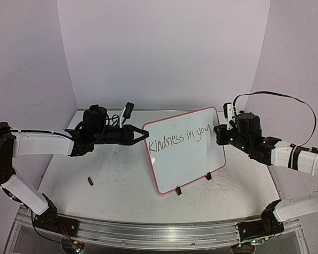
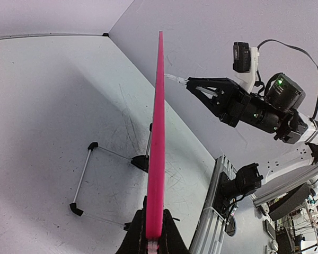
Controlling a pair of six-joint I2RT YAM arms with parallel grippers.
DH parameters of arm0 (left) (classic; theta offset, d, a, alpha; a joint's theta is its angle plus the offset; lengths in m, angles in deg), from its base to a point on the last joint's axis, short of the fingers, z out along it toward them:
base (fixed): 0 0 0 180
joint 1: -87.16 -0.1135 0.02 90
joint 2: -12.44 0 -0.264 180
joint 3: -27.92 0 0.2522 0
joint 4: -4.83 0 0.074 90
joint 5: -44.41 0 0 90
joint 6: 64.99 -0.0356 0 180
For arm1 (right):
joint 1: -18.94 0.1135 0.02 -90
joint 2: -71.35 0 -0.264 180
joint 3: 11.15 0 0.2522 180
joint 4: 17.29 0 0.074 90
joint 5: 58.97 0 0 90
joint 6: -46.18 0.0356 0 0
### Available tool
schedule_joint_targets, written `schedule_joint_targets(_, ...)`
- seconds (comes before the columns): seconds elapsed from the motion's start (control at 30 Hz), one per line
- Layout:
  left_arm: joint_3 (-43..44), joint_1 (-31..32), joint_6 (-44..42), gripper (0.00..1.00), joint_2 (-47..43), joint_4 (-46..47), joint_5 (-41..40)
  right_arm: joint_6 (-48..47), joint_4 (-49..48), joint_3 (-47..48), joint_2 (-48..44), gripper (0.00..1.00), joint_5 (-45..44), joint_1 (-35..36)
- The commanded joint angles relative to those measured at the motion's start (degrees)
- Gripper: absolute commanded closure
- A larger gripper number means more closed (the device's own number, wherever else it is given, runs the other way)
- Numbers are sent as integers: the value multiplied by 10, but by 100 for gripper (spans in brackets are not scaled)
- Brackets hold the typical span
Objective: Write a sentence on the whiteboard
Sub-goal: Write on the whiteboard with the whiteboard.
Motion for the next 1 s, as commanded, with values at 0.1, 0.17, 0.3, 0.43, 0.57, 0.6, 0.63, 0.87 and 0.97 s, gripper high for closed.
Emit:
schedule_joint_targets(0.1,1,3,11,100,-14,-1,5,14,11,-29,-22,100,4,-2)
schedule_joint_targets(0.17,1,3,11,100,-14,-1,5,15,14,-36,-26,100,6,-1)
schedule_joint_targets(0.3,2,2,12,100,-14,-1,5,18,17,-44,-30,100,10,-1)
schedule_joint_targets(0.43,3,3,12,100,-13,-1,5,16,14,-40,-29,100,11,-1)
schedule_joint_targets(0.57,5,3,13,100,-11,-1,6,14,3,-26,-22,100,3,-1)
schedule_joint_targets(0.6,6,3,14,100,-11,-1,6,14,0,-22,-20,100,2,-1)
schedule_joint_targets(0.63,6,3,14,100,-11,-1,6,14,-3,-18,-19,100,1,-1)
schedule_joint_targets(0.87,3,4,15,100,-13,-1,5,11,-15,1,-5,100,-5,-1)
schedule_joint_targets(0.97,2,4,15,100,-14,-1,4,9,-17,7,0,100,-6,-1)
